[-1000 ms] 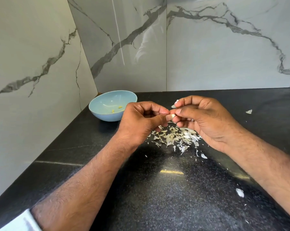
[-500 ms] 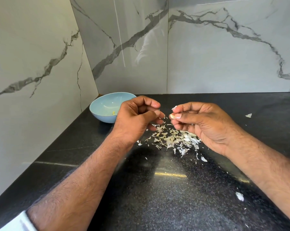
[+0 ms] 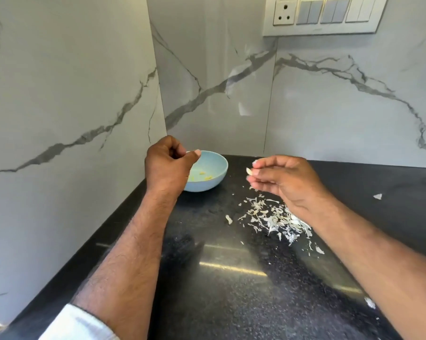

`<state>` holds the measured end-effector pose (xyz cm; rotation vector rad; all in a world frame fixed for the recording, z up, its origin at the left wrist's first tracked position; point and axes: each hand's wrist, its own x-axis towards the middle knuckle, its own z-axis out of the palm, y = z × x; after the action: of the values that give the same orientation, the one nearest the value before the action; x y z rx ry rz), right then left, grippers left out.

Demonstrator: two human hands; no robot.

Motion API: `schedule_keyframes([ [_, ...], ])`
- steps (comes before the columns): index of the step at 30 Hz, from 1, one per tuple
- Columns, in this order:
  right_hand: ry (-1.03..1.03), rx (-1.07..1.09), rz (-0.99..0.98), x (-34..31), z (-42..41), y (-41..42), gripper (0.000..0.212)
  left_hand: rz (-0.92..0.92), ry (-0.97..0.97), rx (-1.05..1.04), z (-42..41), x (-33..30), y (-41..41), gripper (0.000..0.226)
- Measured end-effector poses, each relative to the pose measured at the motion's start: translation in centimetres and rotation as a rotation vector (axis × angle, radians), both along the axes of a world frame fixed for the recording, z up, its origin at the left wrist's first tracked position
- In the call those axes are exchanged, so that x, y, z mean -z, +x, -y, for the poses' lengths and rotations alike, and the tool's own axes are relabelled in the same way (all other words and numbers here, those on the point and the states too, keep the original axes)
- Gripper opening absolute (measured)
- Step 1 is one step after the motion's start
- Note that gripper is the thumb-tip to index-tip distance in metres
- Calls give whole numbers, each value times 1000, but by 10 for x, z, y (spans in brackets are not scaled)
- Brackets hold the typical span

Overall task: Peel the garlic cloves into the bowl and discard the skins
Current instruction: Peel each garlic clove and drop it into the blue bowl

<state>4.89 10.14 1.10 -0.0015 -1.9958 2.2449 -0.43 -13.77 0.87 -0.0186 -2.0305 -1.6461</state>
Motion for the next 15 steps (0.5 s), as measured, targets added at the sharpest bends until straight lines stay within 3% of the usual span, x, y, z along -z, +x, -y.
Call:
schedule_keyframes([
  [8,331,165,22,-12,78,-74,21,15,-42,-28,15,11,-15,24],
  [13,364,216,23,-7,69,-75,16,44,29,52,4,12,-12,11],
  [15,307,185,55,-2,58,-68,11,58,-7,88,-8,15,-7,19],
])
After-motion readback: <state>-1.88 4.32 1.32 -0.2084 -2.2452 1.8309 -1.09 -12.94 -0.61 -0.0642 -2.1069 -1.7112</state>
